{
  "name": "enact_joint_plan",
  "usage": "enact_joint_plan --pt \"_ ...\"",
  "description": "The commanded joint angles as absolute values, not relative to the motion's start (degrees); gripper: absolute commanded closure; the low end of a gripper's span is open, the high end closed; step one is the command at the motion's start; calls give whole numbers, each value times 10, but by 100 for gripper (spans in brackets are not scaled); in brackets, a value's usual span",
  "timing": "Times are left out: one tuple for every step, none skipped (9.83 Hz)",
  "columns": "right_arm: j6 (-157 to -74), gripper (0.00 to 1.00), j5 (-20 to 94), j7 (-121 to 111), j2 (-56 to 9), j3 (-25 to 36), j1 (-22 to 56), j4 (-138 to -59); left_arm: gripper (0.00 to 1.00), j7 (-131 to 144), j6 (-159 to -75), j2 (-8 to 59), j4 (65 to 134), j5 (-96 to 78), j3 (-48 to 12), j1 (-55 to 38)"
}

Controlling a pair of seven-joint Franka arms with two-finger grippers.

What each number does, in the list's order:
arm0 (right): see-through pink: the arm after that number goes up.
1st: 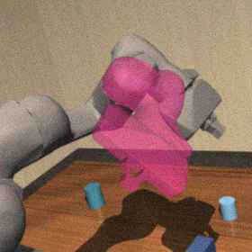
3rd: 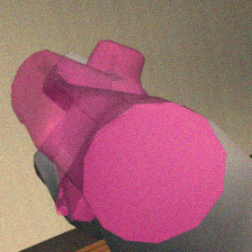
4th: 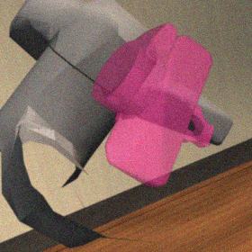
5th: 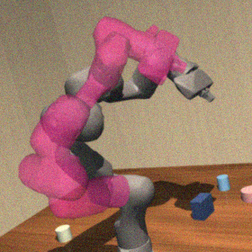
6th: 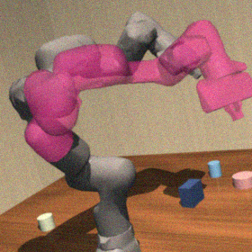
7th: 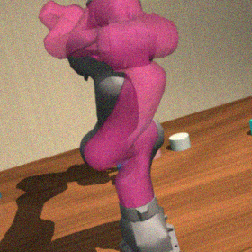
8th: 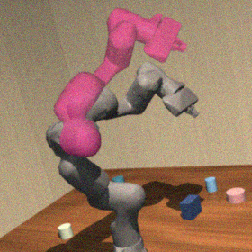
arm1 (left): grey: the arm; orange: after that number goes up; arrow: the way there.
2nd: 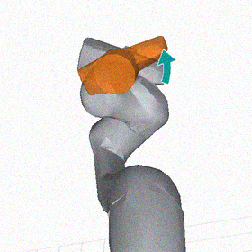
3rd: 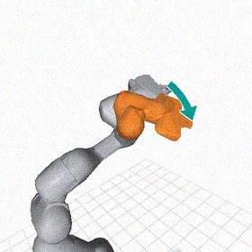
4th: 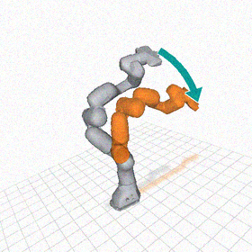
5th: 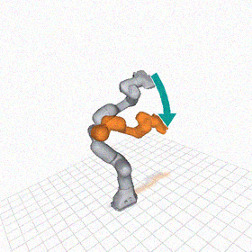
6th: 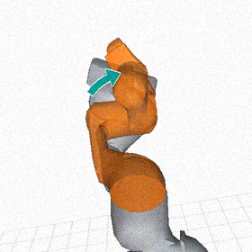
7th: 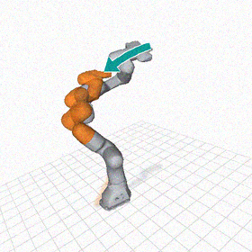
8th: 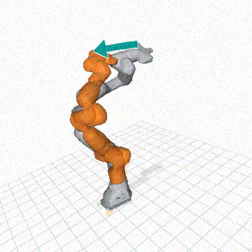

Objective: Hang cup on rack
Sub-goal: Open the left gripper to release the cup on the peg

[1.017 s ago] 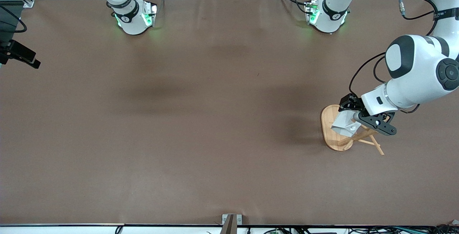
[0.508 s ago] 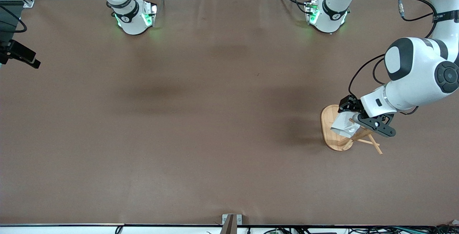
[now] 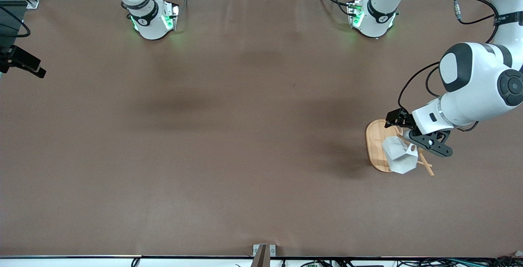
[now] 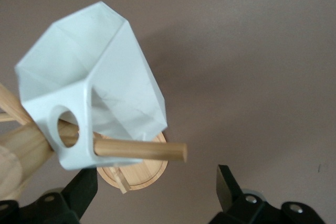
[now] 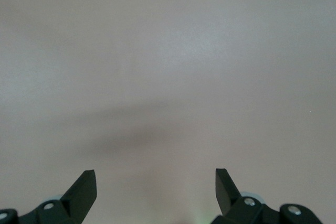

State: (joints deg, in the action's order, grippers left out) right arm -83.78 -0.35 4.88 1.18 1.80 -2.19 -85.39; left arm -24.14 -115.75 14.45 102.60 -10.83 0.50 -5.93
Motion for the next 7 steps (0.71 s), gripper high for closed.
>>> enact_joint_plan --pt "-834 0 6 54 14 13 -32 -855 0 -202 -1157 139 1030 -115 8 -64" --pt "-835 0 6 54 14 13 -32 -855 0 -189 -1152 130 1030 -115 7 -67" --pt "-834 0 6 54 14 13 -32 -855 0 -179 -1144 123 1029 -115 7 -68" --pt "-835 0 6 54 14 13 -33 -855 0 -164 -1133 112 1028 -113 7 -68" --pt "-835 0 6 54 13 13 -34 -855 0 -155 -1121 101 1026 -110 6 -64" --pt "-835 0 6 54 14 13 -34 -855 0 -149 -1098 86 1020 -108 5 -62" --pt "-834 0 6 54 14 13 -35 -855 0 -132 -1064 71 1011 -107 6 -61"
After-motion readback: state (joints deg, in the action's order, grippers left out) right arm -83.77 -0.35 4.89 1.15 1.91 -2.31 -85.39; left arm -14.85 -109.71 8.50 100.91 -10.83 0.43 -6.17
